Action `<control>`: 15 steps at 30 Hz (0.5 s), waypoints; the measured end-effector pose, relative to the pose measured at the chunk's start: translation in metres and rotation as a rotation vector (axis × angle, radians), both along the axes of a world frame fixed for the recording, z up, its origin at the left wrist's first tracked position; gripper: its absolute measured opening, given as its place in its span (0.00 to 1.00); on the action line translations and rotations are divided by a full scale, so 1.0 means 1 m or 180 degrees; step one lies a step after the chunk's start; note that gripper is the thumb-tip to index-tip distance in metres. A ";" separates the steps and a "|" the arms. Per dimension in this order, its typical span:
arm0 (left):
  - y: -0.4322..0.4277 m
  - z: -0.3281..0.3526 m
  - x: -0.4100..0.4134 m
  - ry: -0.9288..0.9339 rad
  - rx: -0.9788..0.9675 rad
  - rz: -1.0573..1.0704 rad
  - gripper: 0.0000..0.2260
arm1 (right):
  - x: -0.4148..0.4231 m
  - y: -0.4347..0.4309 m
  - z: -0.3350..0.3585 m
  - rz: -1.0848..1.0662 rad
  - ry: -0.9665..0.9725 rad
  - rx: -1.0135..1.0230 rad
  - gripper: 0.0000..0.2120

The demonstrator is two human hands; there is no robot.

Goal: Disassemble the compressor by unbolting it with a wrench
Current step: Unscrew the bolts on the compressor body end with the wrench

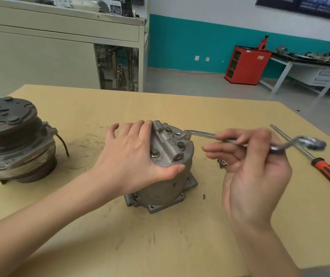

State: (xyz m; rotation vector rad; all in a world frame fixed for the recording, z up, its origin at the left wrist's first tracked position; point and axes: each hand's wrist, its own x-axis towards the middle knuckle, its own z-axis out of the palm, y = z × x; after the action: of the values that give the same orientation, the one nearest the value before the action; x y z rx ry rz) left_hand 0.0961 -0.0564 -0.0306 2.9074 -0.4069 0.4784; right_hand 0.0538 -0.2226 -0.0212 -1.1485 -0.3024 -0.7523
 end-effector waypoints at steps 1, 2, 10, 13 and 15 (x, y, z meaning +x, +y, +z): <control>0.000 0.000 0.000 -0.0006 0.0005 0.0005 0.54 | -0.006 0.002 -0.005 -0.0101 -0.0084 -0.0081 0.13; 0.000 0.000 0.000 -0.0008 0.0013 0.0011 0.54 | -0.011 0.003 -0.009 -0.0183 -0.0147 -0.0145 0.12; -0.001 0.001 -0.001 -0.0014 -0.0009 -0.0001 0.54 | -0.032 0.012 -0.037 -0.0524 -0.0230 -0.0672 0.11; -0.001 0.002 -0.001 -0.0028 -0.0026 -0.0005 0.53 | -0.029 0.008 -0.040 -0.0454 -0.0162 -0.0579 0.10; 0.000 0.002 -0.001 -0.0048 -0.0066 -0.0029 0.53 | -0.014 -0.004 -0.038 -0.0257 0.0010 -0.0186 0.13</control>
State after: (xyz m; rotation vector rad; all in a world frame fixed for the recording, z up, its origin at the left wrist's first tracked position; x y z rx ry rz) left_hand 0.0947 -0.0568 -0.0285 2.8825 -0.4144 0.5003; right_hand 0.0402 -0.2263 -0.0593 -1.2227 -0.2780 -0.8168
